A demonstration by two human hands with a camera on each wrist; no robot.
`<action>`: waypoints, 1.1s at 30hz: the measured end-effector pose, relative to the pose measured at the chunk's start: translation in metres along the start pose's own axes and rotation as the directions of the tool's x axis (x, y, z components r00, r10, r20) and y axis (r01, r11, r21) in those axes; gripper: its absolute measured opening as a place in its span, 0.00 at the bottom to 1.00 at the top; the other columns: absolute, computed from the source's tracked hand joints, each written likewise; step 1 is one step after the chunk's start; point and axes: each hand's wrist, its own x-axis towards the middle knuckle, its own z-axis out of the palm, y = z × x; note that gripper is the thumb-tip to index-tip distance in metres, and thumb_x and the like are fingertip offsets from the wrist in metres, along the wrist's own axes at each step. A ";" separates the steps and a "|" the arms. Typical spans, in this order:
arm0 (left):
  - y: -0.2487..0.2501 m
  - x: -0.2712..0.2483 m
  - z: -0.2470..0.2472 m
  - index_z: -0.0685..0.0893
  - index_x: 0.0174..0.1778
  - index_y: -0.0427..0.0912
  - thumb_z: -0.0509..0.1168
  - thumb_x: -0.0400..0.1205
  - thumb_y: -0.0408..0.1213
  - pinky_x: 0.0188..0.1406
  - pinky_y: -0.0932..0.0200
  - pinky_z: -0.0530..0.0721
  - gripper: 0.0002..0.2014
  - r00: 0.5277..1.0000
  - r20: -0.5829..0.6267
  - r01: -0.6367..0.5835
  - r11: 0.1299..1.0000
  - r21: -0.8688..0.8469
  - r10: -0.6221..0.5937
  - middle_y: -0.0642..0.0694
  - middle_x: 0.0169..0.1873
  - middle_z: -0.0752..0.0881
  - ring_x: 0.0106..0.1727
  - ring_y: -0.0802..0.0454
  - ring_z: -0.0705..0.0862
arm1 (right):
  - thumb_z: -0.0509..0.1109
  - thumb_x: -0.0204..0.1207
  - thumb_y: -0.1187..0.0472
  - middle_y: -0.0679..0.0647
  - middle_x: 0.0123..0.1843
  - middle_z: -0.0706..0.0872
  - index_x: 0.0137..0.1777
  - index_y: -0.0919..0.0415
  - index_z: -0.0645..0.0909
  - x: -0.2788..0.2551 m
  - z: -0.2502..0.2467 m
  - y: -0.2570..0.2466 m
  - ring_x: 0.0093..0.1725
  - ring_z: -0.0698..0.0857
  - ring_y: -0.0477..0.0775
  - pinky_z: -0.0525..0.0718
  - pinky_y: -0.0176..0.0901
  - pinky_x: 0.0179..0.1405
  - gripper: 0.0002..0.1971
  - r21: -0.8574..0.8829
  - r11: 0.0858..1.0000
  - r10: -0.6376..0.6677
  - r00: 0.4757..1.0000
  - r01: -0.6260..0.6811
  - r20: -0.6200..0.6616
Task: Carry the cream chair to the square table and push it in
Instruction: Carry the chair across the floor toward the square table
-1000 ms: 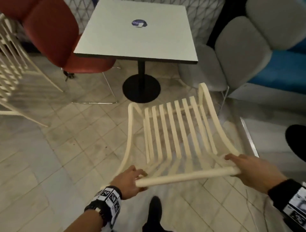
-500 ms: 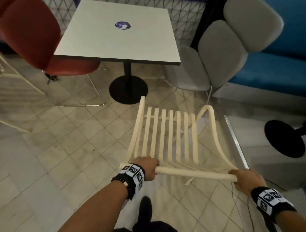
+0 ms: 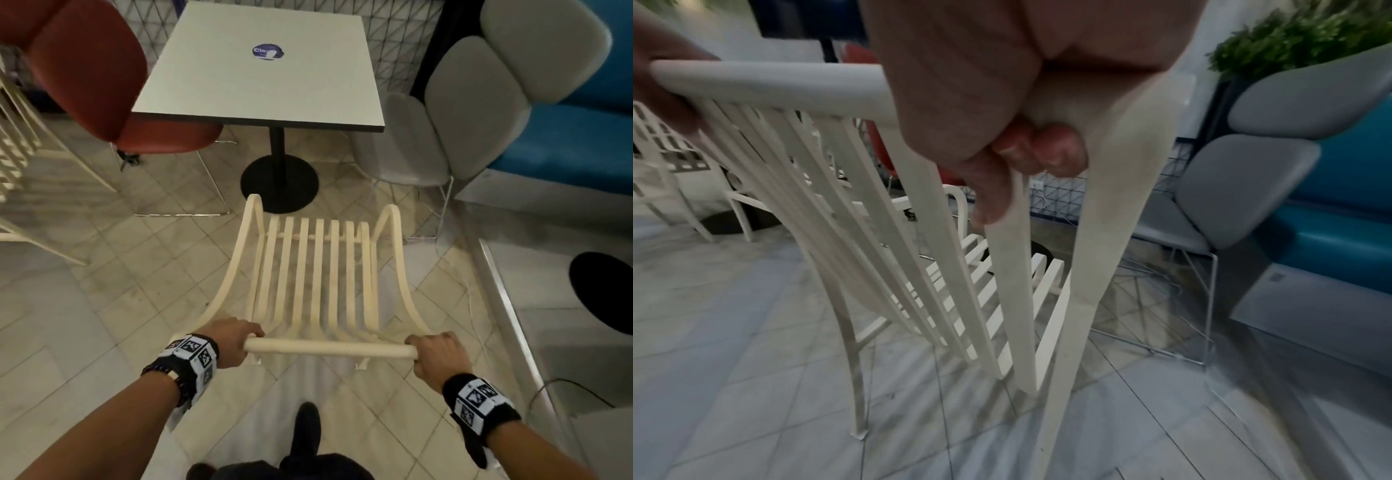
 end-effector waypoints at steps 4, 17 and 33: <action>-0.012 -0.013 0.003 0.78 0.66 0.67 0.65 0.79 0.43 0.59 0.51 0.82 0.20 0.991 -0.087 0.102 0.994 -0.044 -0.106 0.50 0.61 0.85 0.59 0.46 0.84 | 0.79 0.57 0.61 0.48 0.24 0.83 0.39 0.47 0.83 0.020 -0.003 -0.012 0.24 0.82 0.53 0.81 0.48 0.40 0.12 0.062 0.997 -0.044 0.993 0.050 -0.108; -0.057 -0.036 0.013 0.83 0.48 0.52 0.57 0.80 0.65 0.59 0.45 0.82 0.21 0.807 -0.179 0.428 0.767 -0.478 -0.563 0.43 0.49 0.82 0.57 0.41 0.83 | 0.71 0.76 0.62 0.73 0.52 0.83 0.58 0.74 0.76 0.048 -0.009 0.031 0.47 0.87 0.74 0.91 0.58 0.39 0.17 0.797 0.029 0.190 0.786 -0.604 0.589; -0.115 0.029 -0.075 0.87 0.49 0.33 0.66 0.79 0.38 0.27 0.61 0.80 0.11 0.768 0.057 0.573 0.643 -0.508 -0.638 0.40 0.42 0.88 0.36 0.44 0.87 | 0.59 0.78 0.68 0.60 0.18 0.75 0.42 0.75 0.75 0.135 -0.066 0.017 0.12 0.71 0.51 0.66 0.28 0.10 0.09 0.738 0.175 0.269 0.753 -0.652 0.601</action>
